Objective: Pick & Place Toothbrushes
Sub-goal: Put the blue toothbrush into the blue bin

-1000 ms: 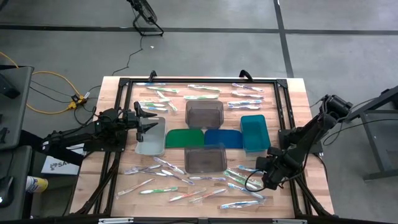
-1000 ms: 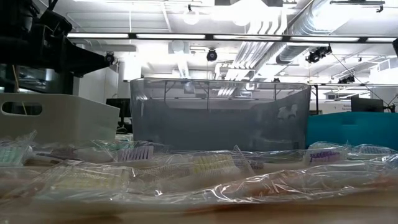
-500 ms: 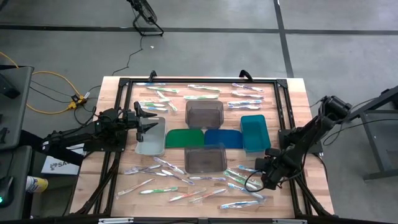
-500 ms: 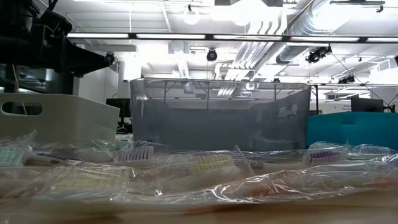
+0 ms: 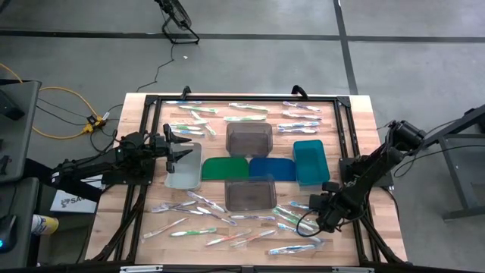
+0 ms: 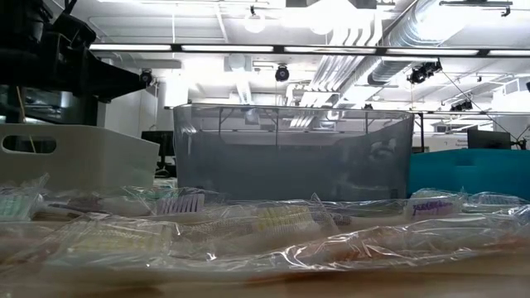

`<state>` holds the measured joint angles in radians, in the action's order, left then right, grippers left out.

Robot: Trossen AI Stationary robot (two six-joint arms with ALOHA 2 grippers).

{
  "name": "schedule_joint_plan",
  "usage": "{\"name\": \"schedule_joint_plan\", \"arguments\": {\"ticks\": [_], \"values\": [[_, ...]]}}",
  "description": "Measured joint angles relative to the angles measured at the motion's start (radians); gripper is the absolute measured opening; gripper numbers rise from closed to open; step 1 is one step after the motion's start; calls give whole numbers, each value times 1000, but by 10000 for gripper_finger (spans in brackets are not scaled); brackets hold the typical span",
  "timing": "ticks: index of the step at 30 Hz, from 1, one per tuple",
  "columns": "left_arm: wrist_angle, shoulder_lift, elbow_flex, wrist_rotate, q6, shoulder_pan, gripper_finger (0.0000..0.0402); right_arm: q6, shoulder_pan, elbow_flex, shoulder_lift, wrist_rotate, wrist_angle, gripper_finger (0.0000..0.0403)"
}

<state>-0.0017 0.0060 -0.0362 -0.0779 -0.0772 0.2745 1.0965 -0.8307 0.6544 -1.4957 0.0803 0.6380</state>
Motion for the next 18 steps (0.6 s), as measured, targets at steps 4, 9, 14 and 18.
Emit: {"name": "schedule_joint_plan", "arguments": {"ticks": [4, 9, 14, 18], "values": [[0, 0, 0, 0, 0, 0, 187, 60, 0, 0, -1, -1, 0, 73], [0, 0, 0, 0, 0, 0, 187, 85, 1, 19, -4, -21, 11, 18], [0, 0, 0, 0, 0, 0, 187, 127, 0, 82, -10, -87, 21, 28], [0, 0, 0, 0, 0, 0, 187, 145, 2, 142, 2, -144, 16, 23]]}}
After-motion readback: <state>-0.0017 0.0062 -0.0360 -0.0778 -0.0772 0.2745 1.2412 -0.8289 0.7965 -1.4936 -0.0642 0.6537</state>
